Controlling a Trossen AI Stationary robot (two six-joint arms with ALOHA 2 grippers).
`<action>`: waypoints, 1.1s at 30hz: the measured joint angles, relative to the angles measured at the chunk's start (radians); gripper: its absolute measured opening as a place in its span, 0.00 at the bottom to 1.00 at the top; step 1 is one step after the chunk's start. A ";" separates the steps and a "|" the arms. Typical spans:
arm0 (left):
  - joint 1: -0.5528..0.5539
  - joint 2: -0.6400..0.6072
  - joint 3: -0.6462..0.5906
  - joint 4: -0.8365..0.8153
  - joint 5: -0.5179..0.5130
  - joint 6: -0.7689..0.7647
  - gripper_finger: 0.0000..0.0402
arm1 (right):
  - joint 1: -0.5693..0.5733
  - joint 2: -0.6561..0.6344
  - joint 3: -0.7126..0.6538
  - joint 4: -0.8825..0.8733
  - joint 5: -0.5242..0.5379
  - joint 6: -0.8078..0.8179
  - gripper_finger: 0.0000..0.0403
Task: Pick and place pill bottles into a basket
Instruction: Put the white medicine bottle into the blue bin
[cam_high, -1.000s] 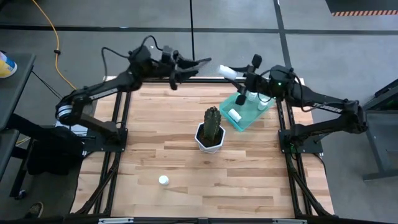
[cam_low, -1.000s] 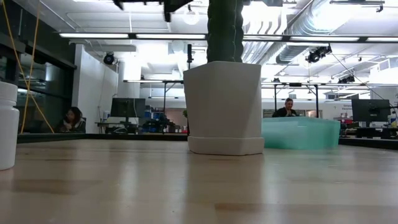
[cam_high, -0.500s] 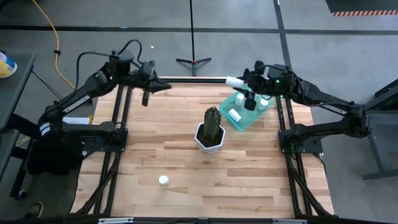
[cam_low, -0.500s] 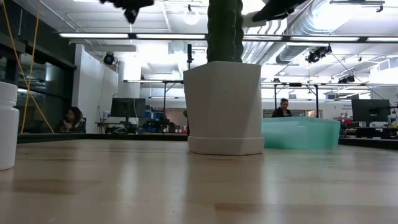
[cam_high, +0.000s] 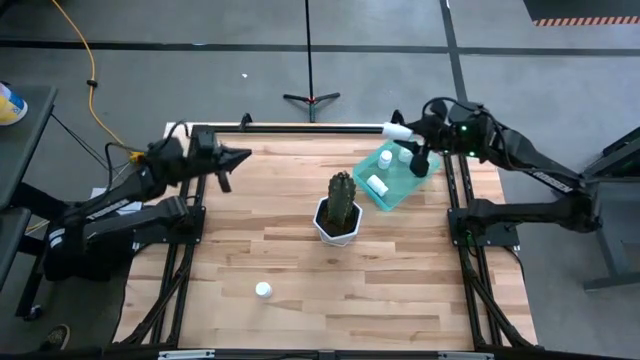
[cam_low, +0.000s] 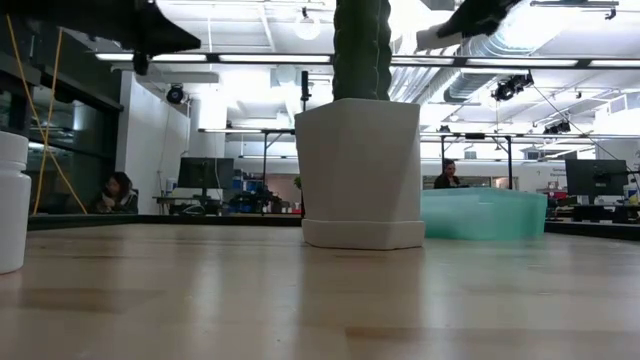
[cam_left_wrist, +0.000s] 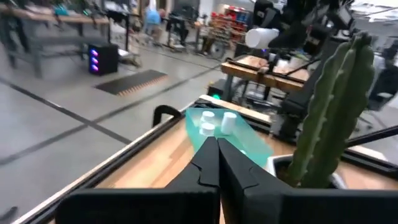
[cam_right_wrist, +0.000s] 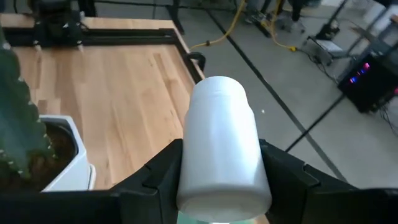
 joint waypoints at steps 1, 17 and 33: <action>-0.036 -0.030 -0.018 0.003 -0.046 0.010 0.07 | -0.008 -0.012 0.000 -0.010 0.000 0.014 0.41; -0.463 -0.436 -0.337 0.102 -0.357 0.114 0.06 | -0.044 -0.069 0.000 -0.102 0.001 0.114 0.41; -0.473 -0.446 -0.342 0.030 -0.356 0.056 0.08 | -0.112 0.048 0.000 -0.342 0.011 0.158 0.41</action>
